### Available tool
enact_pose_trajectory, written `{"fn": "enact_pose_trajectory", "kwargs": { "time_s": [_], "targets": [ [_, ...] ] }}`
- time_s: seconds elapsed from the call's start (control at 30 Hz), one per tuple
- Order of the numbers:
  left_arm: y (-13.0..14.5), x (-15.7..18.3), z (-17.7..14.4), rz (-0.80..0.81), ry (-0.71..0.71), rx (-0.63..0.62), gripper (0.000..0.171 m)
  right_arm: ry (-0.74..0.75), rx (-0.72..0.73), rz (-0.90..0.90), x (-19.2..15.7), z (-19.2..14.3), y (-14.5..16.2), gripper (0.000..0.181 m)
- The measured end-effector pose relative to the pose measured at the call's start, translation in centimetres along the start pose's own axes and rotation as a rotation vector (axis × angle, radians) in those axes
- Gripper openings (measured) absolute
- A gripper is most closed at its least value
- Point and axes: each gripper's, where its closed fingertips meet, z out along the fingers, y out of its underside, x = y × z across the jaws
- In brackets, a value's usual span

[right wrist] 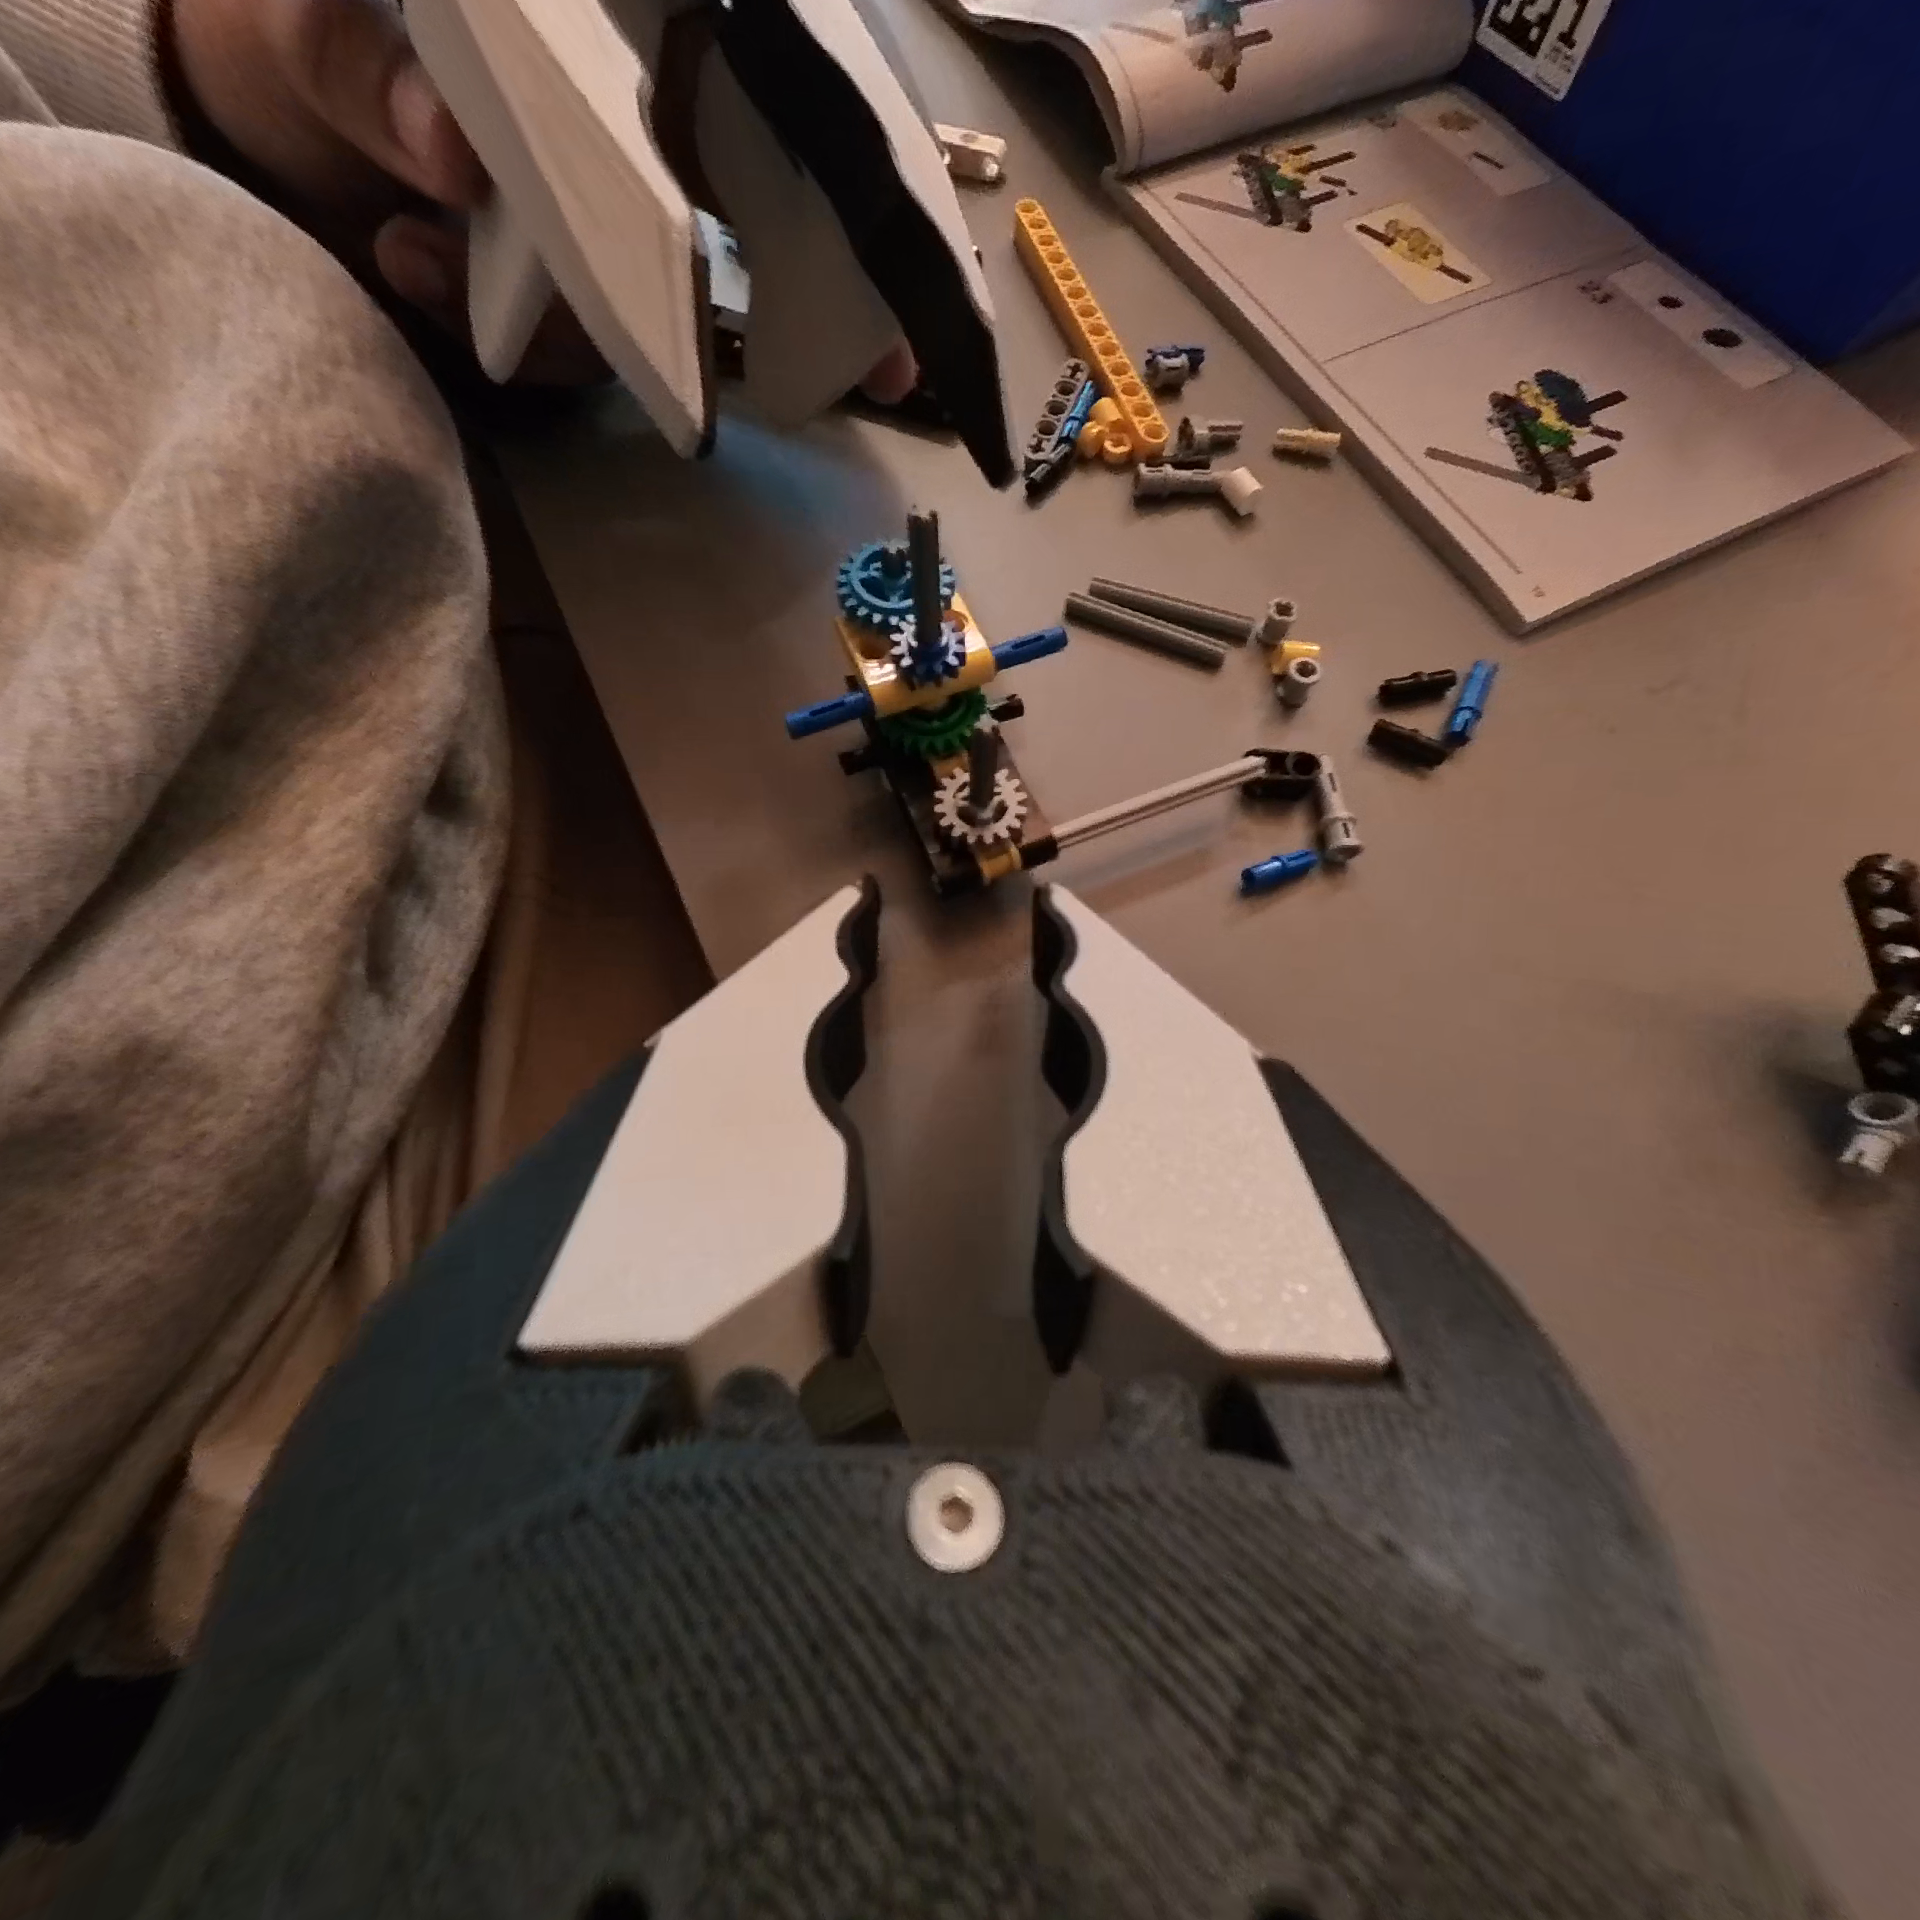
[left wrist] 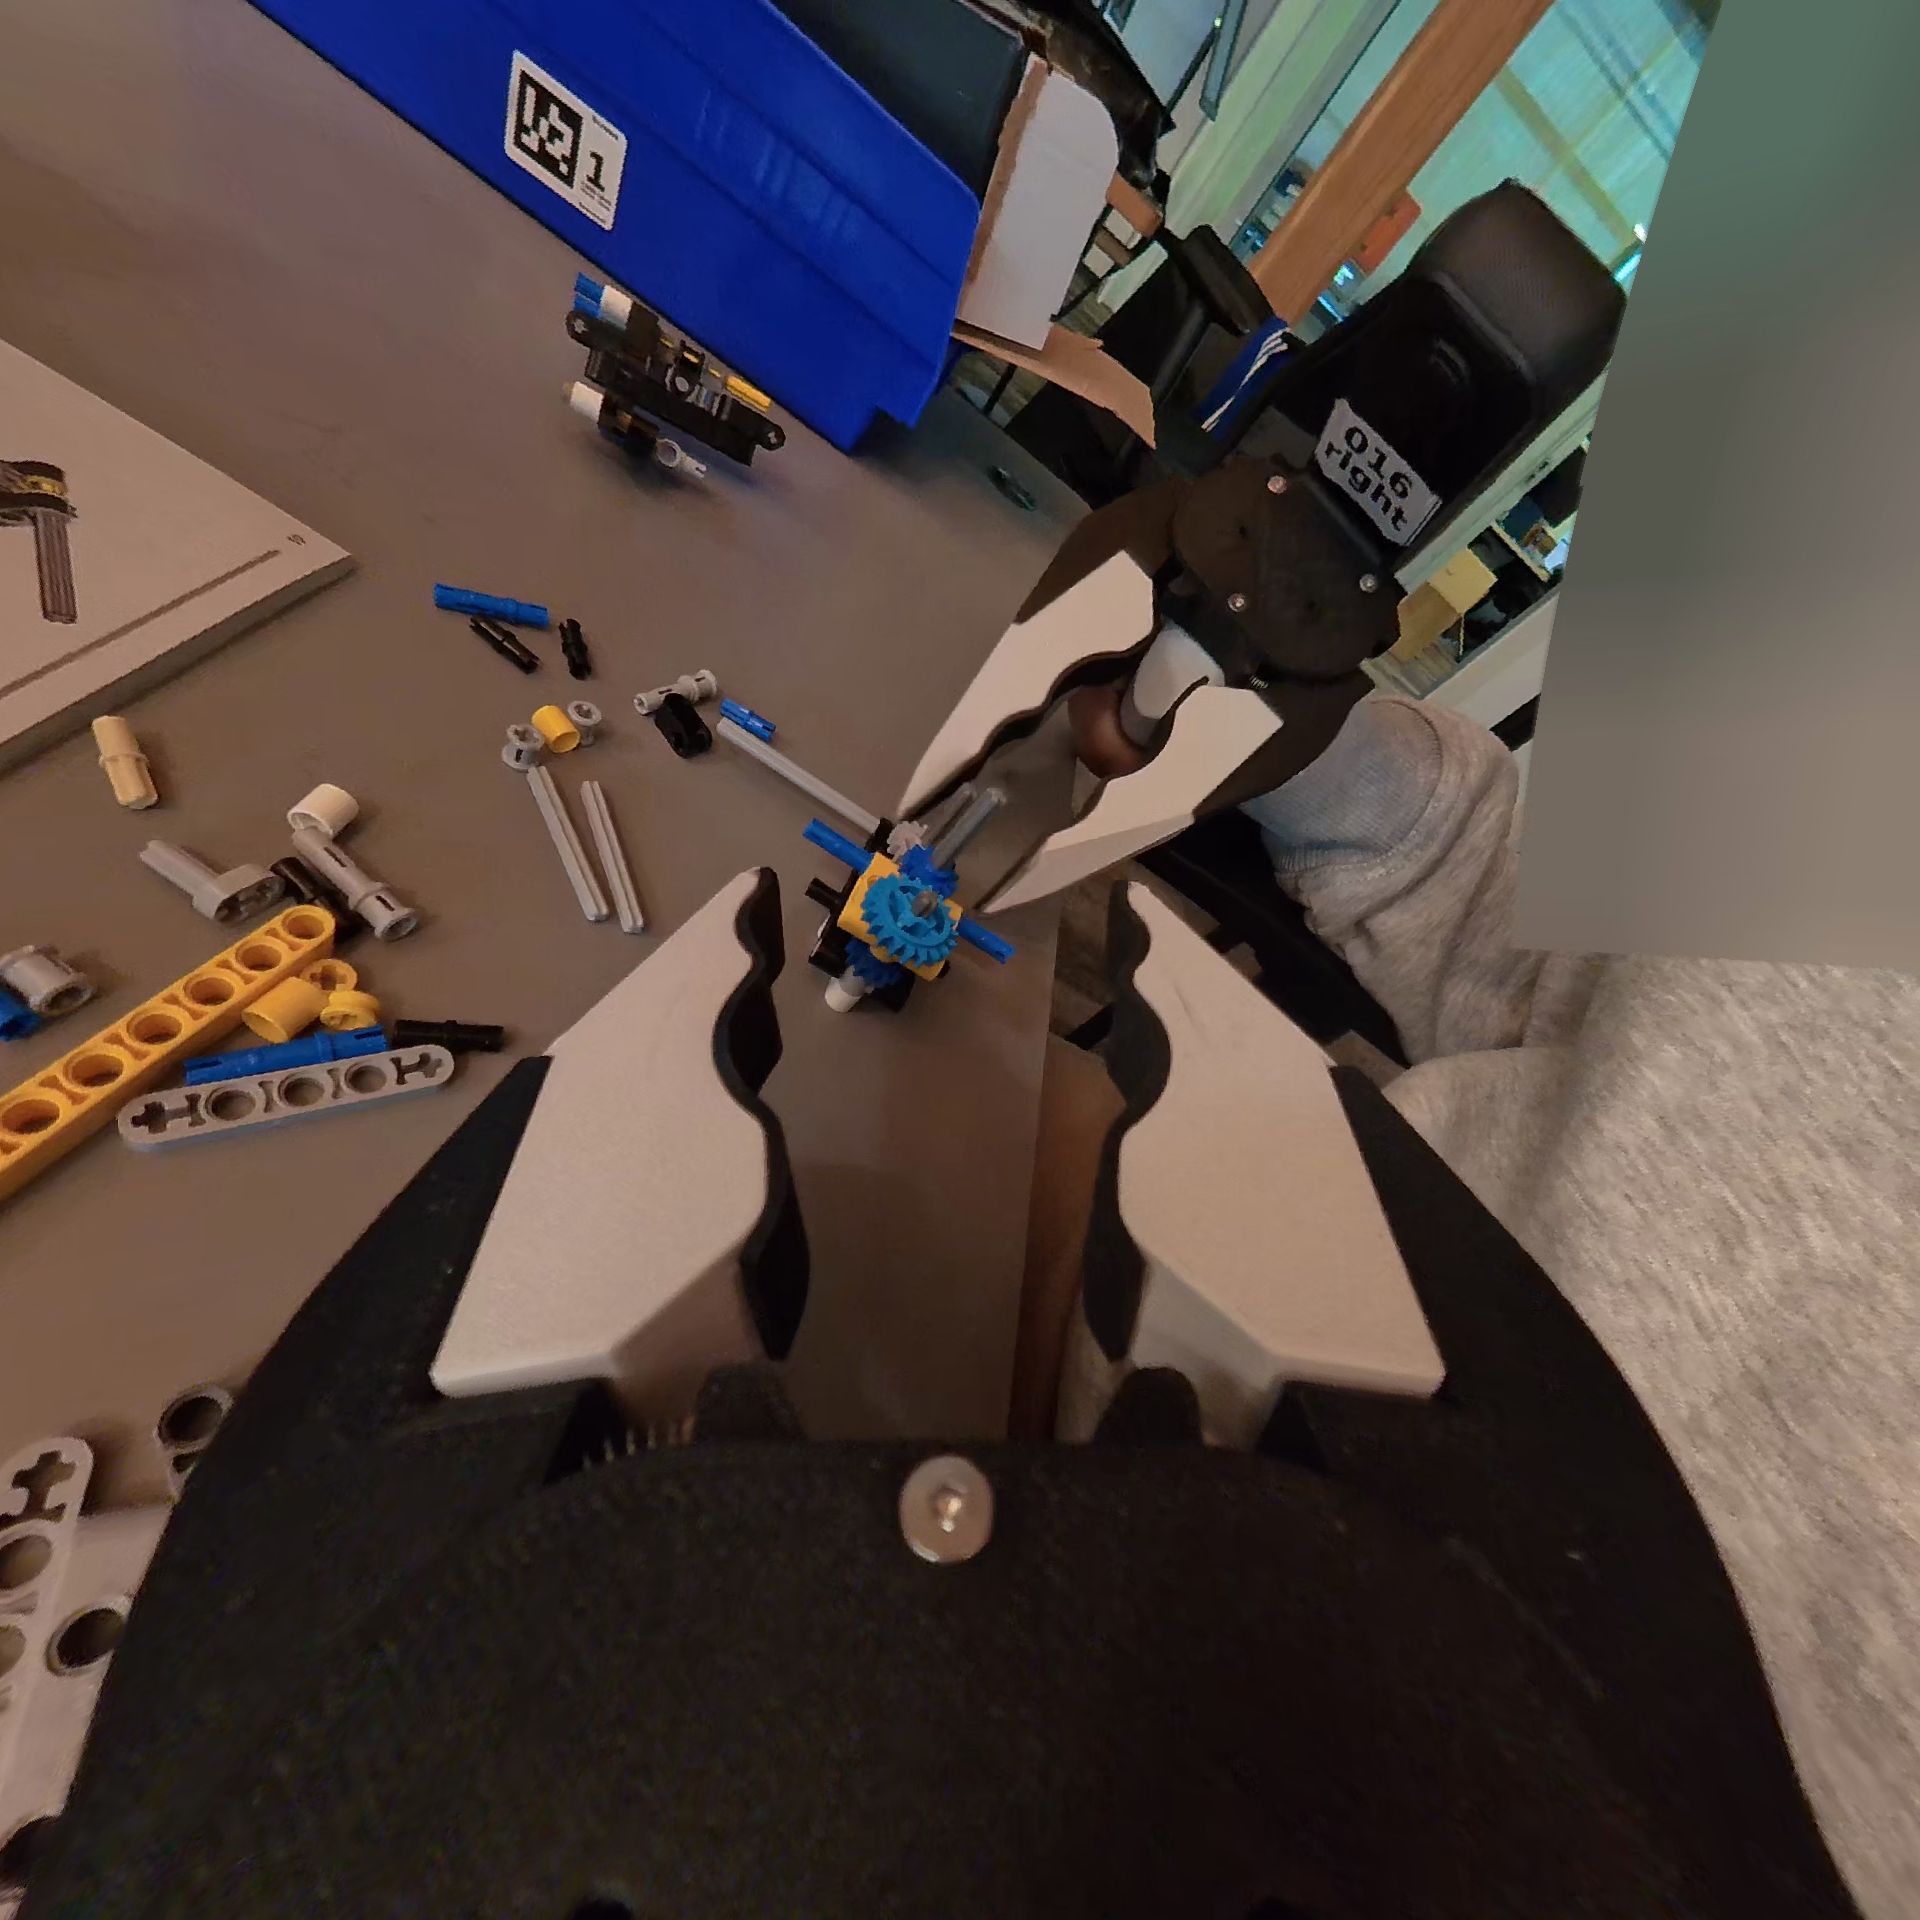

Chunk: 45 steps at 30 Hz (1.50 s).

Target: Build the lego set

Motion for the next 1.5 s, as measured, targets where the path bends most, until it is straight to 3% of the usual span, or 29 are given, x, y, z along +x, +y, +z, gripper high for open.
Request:
{"fn": "enact_pose_trajectory", "kwargs": {
  "time_s": [0.17, 0.33, 0.8, 1.03, 1.33, 1.5],
  "targets": [
    [0.3, -0.1, 0.4, 0.000, -0.012, -0.028, 0.066, -0.089, 0.021, 0.003, -1.5, 0.0, -0.5, 0.021],
    [1.2, 0.6, 1.3, 0.012, 0.003, -0.091, 0.072, -0.080, 0.005, 0.002, -1.4, 0.2, -0.3, 0.020],
    [3.4, 1.9, 1.7, 0.026, 0.028, -0.210, 0.069, 0.239, -0.002, 0.065, 4.2, -1.0, 0.0, 0.023],
    [4.0, 3.1, 1.9, 0.007, 0.093, -0.248, 0.067, 0.079, 0.099, 0.073, 1.9, -1.8, -1.2, 0.024],
    [4.8, 4.4, 2.9, 0.040, 0.124, -0.265, 0.072, 0.125, 0.149, 0.113, 3.2, -3.1, -1.5, 0.026],
    [3.6, 5.0, 2.4, 0.031, 0.163, -0.206, 0.069, 0.088, 0.195, 0.095, 2.4, -3.5, -2.4, 0.030]
  ]
}}
